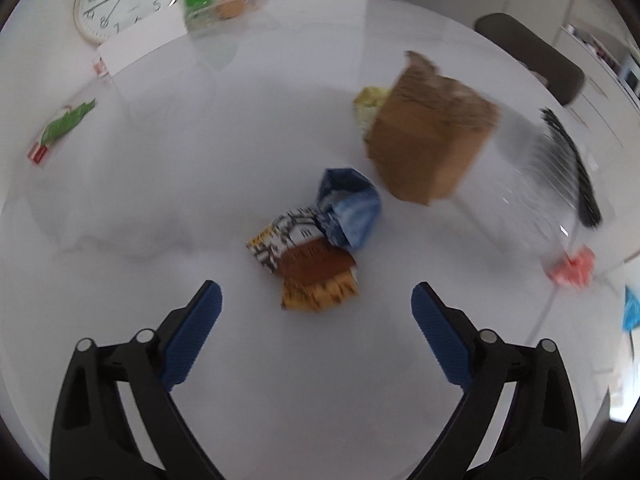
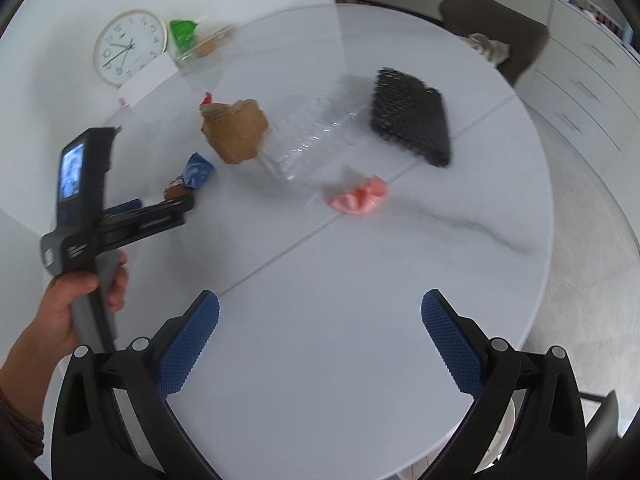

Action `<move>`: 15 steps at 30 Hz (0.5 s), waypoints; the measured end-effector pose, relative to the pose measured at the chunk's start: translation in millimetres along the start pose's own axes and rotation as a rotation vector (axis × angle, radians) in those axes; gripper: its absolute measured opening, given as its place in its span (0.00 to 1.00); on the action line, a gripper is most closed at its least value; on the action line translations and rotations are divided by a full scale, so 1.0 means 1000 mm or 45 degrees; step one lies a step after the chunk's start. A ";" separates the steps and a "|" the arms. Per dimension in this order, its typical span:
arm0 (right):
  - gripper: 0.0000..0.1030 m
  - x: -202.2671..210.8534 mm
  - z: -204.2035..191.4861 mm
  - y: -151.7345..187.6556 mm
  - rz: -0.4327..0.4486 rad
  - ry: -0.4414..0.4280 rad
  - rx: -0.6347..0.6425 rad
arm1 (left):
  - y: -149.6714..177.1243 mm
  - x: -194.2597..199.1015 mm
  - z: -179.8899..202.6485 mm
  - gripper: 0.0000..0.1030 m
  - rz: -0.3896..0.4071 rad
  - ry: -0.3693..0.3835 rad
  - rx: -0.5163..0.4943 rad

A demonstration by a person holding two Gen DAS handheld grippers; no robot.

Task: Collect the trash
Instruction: 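Move both grippers back over the table toward the snack bag and blue cloth, then grasp the printed snack bag with the left gripper while the right grasps the blue cloth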

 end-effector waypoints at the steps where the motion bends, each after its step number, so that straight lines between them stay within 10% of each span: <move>1: 0.98 -0.003 -0.003 -0.003 -0.004 -0.003 0.012 | -0.002 -0.003 0.000 0.85 0.002 -0.001 0.009; 15: 0.98 -0.017 -0.017 -0.029 -0.015 -0.052 0.098 | -0.010 -0.026 -0.013 0.74 -0.021 -0.024 0.096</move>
Point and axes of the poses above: each gripper's, at about its wrist camera, not at the fingertips, and x roughly against the way its jaws point, z to its right, y to its underside, the point moved 2 cm from there along -x, roughly the way its jaws point, and after that the axes turned 9 degrees about y, right-handed, at the moved point
